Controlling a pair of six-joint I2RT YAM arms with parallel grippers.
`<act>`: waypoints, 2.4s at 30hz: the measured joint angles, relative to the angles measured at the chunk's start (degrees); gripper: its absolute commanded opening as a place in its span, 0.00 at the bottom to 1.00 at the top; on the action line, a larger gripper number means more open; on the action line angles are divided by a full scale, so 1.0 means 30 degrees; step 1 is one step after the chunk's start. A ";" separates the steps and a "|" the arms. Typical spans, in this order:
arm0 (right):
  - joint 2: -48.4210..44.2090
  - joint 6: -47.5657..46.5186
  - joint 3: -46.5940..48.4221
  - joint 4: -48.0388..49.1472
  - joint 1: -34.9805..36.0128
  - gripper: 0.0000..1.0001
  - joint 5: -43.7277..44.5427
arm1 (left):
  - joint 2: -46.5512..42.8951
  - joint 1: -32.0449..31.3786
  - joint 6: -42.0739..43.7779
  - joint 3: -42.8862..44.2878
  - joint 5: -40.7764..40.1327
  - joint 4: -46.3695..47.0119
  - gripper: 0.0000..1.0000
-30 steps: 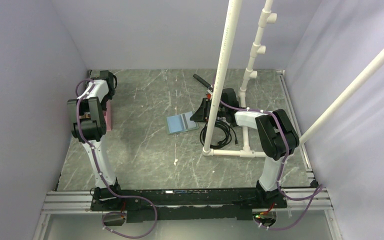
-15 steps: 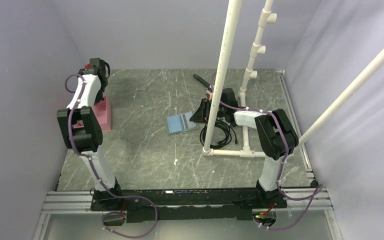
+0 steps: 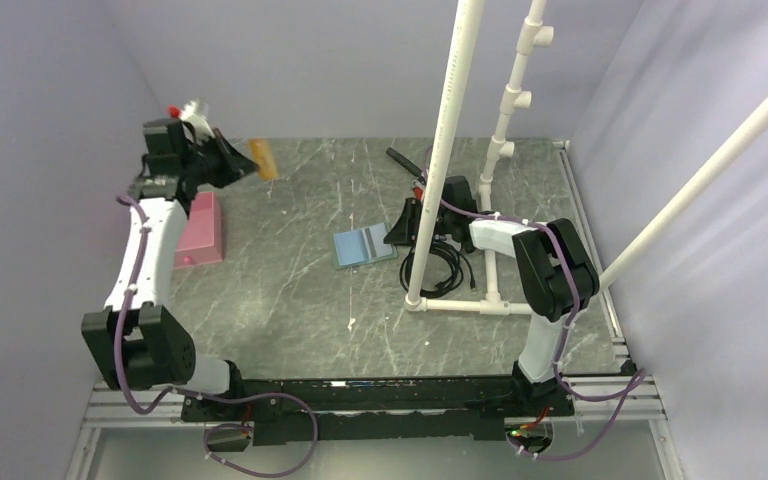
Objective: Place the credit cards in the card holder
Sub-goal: Insert the credit card into the card holder.
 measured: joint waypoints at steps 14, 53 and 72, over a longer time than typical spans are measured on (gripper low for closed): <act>-0.0736 0.1297 -0.0678 0.1151 -0.1042 0.48 -0.1996 | 0.3009 -0.4626 -0.8896 -1.0907 0.8437 1.4732 0.00; 0.4845 -0.1188 0.4393 -0.2310 -0.0051 0.21 -0.1719 | 1.1125 -0.5625 -0.8335 -0.9763 1.1504 1.4469 0.00; 0.5166 -0.1195 0.4634 -0.2390 0.0022 0.21 -0.1705 | 1.2444 -0.6426 -0.9151 -0.8954 1.0630 1.5351 0.00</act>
